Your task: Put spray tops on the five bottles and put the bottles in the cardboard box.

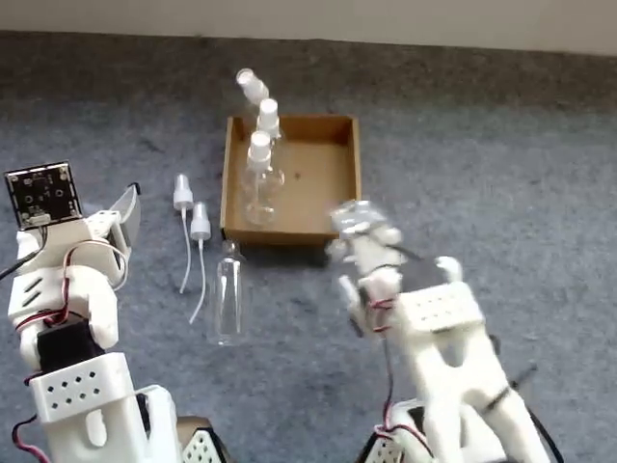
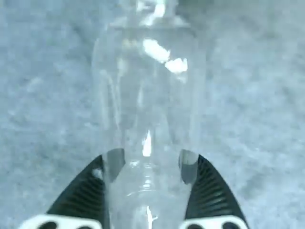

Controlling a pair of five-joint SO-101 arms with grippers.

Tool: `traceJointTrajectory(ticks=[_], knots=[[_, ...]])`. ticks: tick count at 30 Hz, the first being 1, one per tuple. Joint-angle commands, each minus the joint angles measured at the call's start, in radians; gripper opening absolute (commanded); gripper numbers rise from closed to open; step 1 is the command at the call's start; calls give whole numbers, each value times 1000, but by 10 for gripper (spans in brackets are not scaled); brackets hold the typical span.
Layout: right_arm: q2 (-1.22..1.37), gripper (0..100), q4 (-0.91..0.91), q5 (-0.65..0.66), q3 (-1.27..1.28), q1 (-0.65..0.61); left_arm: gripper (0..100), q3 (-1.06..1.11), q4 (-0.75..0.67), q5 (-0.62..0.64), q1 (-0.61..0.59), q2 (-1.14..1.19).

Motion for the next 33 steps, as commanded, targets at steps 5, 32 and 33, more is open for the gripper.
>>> traceJointTrajectory(ticks=[5,32,33], knots=[[84,26,-140,124,-71,409,305,-35,2,8,61,7],[387,300,-8,127,-417,461,305,-19,2,8,65,5],[410,300,-7,126,-429,461,305,-19,2,8,65,5]])
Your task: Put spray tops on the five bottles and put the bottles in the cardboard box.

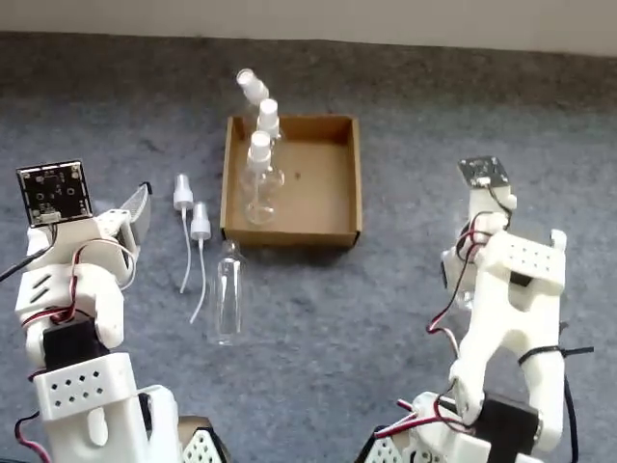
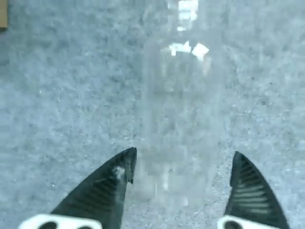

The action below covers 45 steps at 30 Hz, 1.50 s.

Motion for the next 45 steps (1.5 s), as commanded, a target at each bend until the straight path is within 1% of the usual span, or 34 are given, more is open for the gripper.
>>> traceJointTrajectory(ticks=[1,4,6,8,10,17,21,24,28,38,42,45], knots=[[48,300,25,-5,-96,-13,305,-19,2,6,19,5],[96,300,21,-6,-114,-13,305,-19,2,6,19,5],[120,300,-38,-12,-153,-19,305,-19,2,6,19,5],[147,300,-91,-66,-189,-31,305,-19,2,6,19,5],[180,300,-107,-107,-236,-39,305,-19,2,6,19,5],[360,300,-107,-106,-355,-58,305,-19,2,6,21,5],[441,300,-107,-48,-358,-99,305,-19,2,6,42,5],[467,276,-110,-75,-361,-93,305,-18,2,5,58,5],[467,187,-116,-92,-366,-65,305,-18,2,5,59,5],[443,115,-105,-94,-397,-62,305,-16,2,5,61,5],[305,112,-31,-97,-447,-58,305,-16,3,5,61,5],[130,112,-35,-157,-441,-62,305,-16,3,5,61,5]])
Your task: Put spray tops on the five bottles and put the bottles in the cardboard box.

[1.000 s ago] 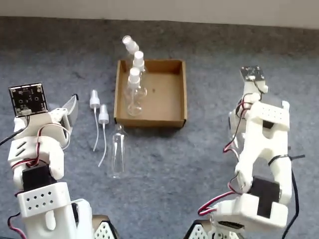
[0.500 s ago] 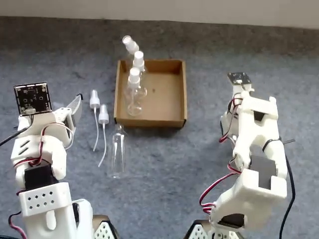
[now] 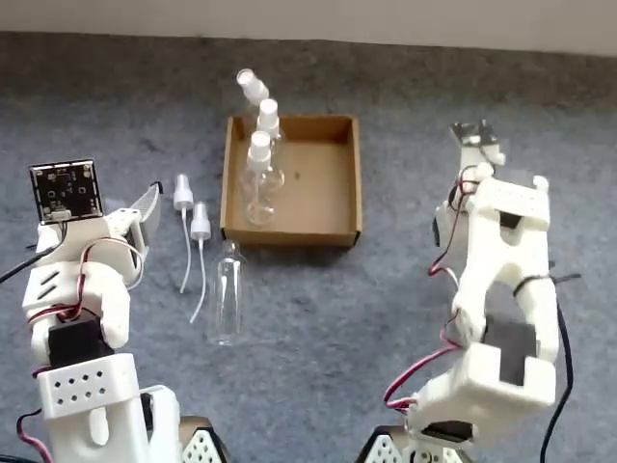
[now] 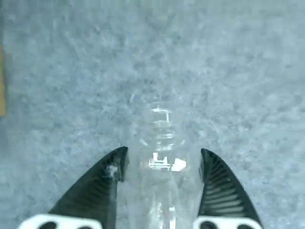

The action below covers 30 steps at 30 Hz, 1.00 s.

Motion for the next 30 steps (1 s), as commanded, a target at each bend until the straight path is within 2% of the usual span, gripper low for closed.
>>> traceJointTrajectory(ticks=[1,8,11,15,19,24,30], knots=[[-254,111,-5,-60,-45,7,305,-16,3,5,18,5],[-661,111,-159,-121,271,-142,305,-50,57,3,18,13],[-814,111,-246,-121,435,-239,305,-140,144,-2,12,85],[-1000,79,-331,-115,608,-341,303,-348,281,-32,12,312],[-1156,2,-346,-121,711,-420,248,-591,391,-34,18,588],[-1290,5,-343,-201,797,-498,255,-849,416,-32,53,921],[-1379,5,-343,-262,877,-536,253,-1135,414,-35,119,1285]])
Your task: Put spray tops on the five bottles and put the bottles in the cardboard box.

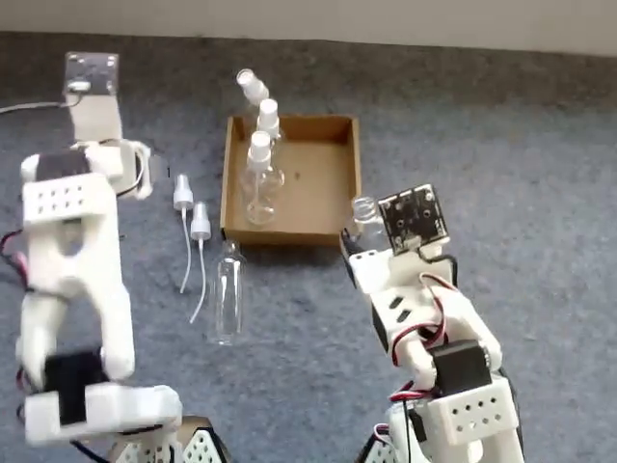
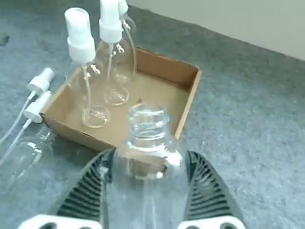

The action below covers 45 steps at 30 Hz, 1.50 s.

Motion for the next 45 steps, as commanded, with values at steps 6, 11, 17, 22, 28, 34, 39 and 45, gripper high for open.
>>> traceJointTrajectory(ticks=[6,11,17,22,28,34,39,45], knots=[[-143,5,-22,-28,85,-15,252,-456,6,-2,73,493],[-188,5,-22,-26,137,-15,252,-558,48,-2,73,661],[-189,5,-22,-28,142,-15,232,-596,132,-2,87,720],[-189,5,-22,-29,142,-15,175,-590,120,-2,119,725],[-194,5,-22,-29,142,-15,63,-596,124,-5,120,722],[-194,5,-22,-29,142,-15,5,-616,129,-6,107,710],[-194,5,-22,-29,142,-15,4,-765,285,-6,90,670],[-194,5,-27,-25,142,-15,4,-1101,594,-3,94,516]])
